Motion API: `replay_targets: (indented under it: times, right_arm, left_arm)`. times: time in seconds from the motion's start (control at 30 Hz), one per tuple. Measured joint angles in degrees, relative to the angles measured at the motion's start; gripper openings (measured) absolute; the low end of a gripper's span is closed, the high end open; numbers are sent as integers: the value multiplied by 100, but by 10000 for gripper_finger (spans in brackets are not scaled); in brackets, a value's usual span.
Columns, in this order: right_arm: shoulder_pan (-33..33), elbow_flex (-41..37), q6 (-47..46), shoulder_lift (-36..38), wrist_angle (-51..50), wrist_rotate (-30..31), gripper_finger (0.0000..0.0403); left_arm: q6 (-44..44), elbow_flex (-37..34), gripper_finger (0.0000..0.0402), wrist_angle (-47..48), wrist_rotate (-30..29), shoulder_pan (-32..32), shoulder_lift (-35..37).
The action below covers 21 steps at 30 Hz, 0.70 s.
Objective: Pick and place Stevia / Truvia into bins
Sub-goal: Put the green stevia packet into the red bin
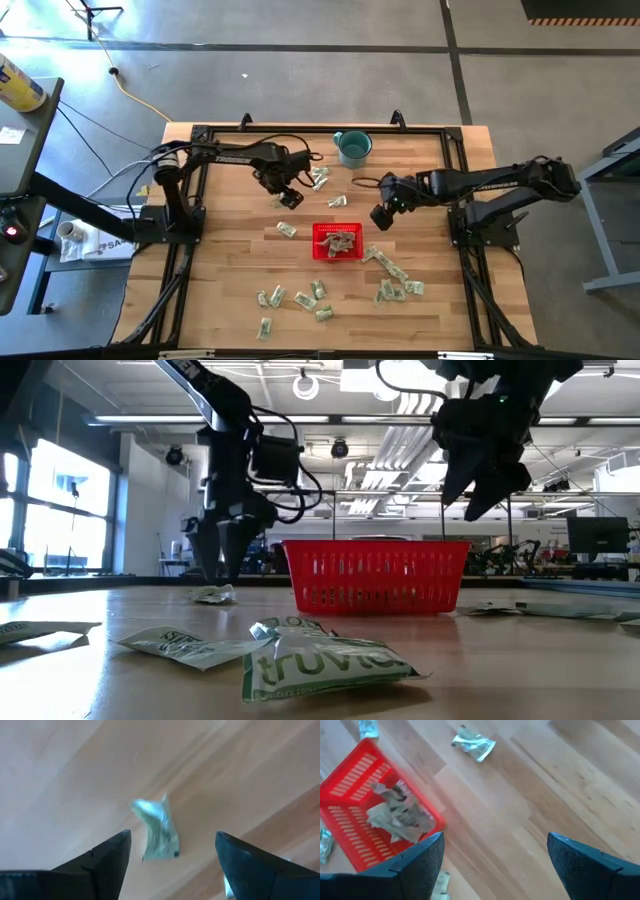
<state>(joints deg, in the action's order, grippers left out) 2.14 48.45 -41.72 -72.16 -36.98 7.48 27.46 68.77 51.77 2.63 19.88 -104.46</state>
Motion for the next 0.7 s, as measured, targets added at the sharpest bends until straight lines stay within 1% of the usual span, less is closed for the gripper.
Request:
replay_targets:
  times: [0.13, 0.23, 0.3, 0.37, 0.47, 0.67, 0.7]
  right_arm:
    - [147, 0, 58, 0, 103, 16, 342]
    - [218, 0, -77, 0, 248, 89, 342]
    - [245, 0, -160, 0, 263, 173, 342]
    - [278, 0, -285, -6, 274, 271, 342]
    - [279, 0, -456, -9, 253, 389, 342]
    - [277, 0, -612, -9, 139, 404, 342]
    - [277, 0, -613, -9, 117, 399, 342]
  left_arm:
    - [-123, 0, 302, 50, -296, 2, -211]
    - [-220, 0, 287, 135, -469, 0, -344]
    - [-216, 15, 271, 125, -539, 0, -419]
    - [-201, 28, 246, 111, -506, -4, -469]
    - [-287, 28, 192, 80, -376, -2, -488]
    - [-525, 9, 40, 372, -378, 0, -437]
    - [-618, -12, 25, 519, -392, 0, -405]
